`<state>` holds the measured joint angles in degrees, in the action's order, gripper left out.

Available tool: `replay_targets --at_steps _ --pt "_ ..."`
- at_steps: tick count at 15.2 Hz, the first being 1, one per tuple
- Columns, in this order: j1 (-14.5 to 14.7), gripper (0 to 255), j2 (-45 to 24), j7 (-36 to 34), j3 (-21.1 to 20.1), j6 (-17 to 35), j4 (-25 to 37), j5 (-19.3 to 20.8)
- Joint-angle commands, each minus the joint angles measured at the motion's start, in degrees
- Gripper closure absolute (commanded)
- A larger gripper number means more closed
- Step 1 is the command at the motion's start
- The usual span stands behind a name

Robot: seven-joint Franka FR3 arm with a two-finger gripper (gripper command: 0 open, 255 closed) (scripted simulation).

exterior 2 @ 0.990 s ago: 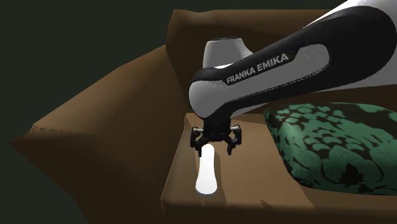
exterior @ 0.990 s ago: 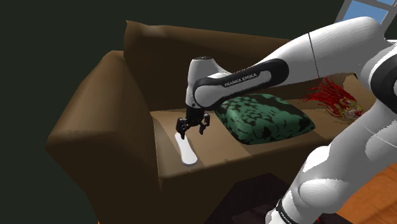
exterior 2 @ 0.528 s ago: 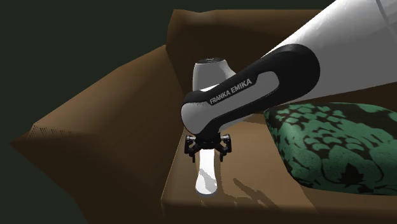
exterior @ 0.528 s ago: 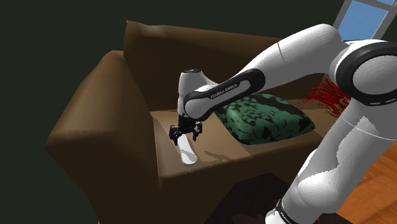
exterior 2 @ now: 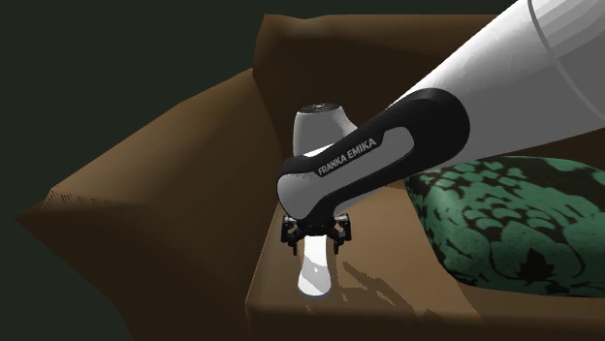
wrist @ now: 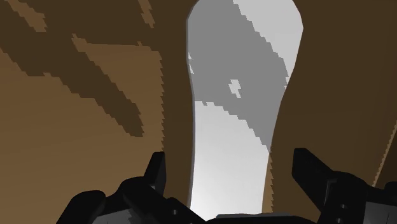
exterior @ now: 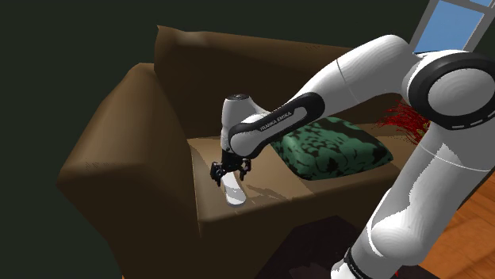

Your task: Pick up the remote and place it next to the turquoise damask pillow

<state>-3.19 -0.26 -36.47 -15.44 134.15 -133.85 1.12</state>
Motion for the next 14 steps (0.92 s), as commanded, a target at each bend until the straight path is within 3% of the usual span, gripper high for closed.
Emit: replay_targets --at_steps 1,3,4,14 --pt "0.0 0 -0.02 0.0 0.0 0.04 -0.01 0.01" --pt "0.0 0 -0.01 0.0 0.0 0.03 -0.01 0.01" --pt "0.0 255 -0.01 0.0 0.0 0.03 -0.01 0.01" --pt "-0.01 255 0.51 0.16 0.0 -0.73 0.25 -0.2"
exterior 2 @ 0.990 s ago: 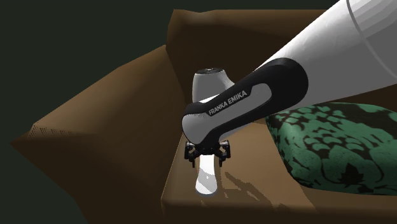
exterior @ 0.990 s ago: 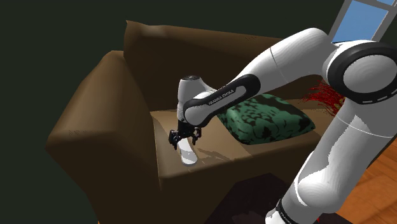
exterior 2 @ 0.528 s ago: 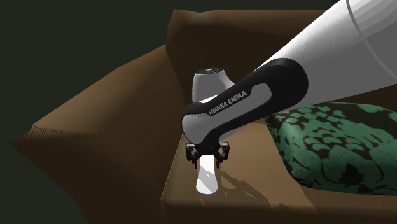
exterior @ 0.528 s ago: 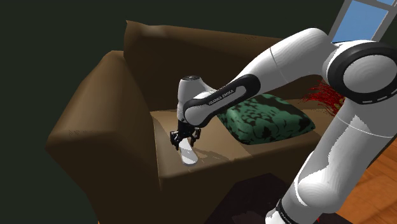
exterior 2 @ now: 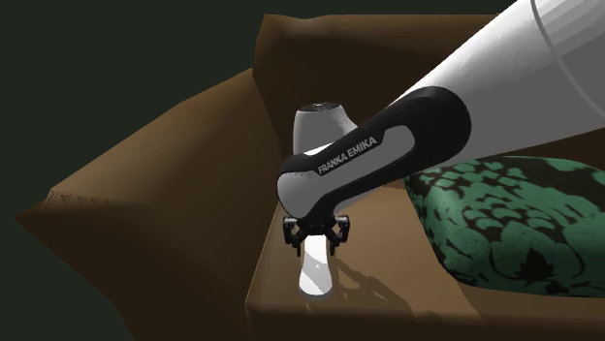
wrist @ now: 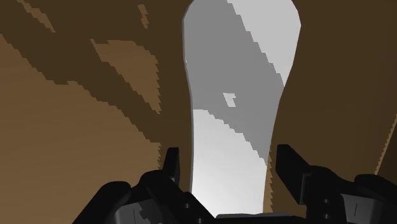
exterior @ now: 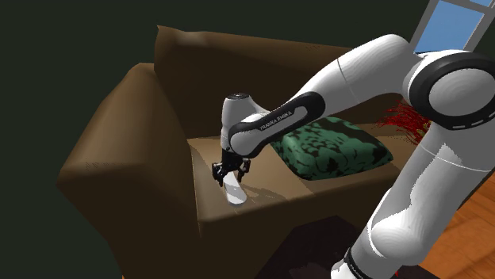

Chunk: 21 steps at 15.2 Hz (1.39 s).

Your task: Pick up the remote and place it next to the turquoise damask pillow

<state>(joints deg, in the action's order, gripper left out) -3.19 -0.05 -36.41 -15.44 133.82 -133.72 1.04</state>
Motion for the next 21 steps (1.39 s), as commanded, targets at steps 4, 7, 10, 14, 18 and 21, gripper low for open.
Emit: replay_targets --at_steps 4,7,10,14,18,21 --pt "-0.01 255 2.28 0.66 0.04 -3.52 1.35 -0.85" --pt "0.0 255 3.63 1.02 0.1 -5.87 2.39 -1.3" --pt "0.0 255 4.87 1.33 0.18 -8.21 3.54 -1.69" --pt "0.0 255 6.33 1.68 0.3 -11.33 5.24 -2.11" --pt "-0.01 255 7.59 1.97 0.43 -14.44 7.14 -2.43" --pt "-0.02 255 8.39 2.14 0.53 -16.77 8.68 -2.61"
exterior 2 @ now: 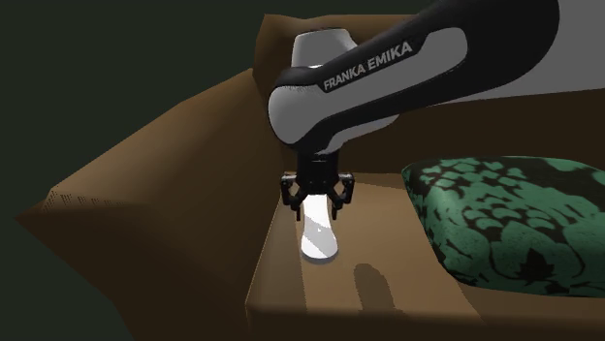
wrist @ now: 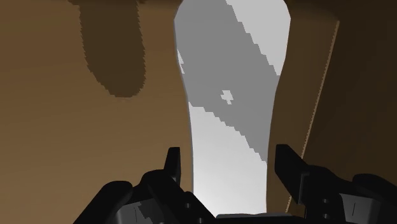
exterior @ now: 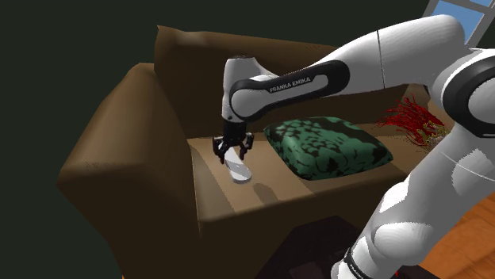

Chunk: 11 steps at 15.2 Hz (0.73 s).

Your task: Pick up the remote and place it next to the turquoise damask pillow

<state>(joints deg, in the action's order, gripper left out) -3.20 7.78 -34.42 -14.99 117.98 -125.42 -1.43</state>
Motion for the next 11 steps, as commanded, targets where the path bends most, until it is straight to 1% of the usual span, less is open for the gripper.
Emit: replay_targets --at_steps 1,11 --pt "-0.02 255 0.8 0.2 0.11 -1.7 0.92 -0.19" --pt "-0.1 255 2.51 0.56 0.43 -9.41 6.96 -0.5"
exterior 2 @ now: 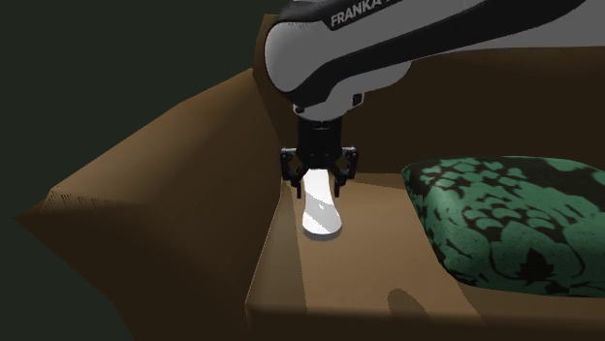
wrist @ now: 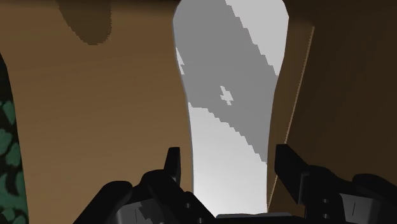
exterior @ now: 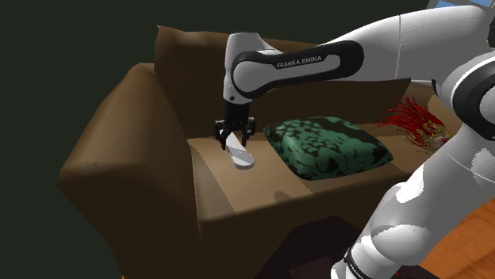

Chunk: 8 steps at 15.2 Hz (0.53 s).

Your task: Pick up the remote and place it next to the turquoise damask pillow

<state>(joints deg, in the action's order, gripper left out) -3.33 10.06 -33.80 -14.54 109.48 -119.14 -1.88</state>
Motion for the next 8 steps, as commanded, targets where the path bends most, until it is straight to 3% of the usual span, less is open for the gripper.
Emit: replay_targets --at_steps 1,8 --pt "0.02 255 0.33 -0.04 0.01 -1.68 1.36 -0.07" --pt "-0.06 255 0.67 0.04 0.17 -7.06 6.41 -0.08"
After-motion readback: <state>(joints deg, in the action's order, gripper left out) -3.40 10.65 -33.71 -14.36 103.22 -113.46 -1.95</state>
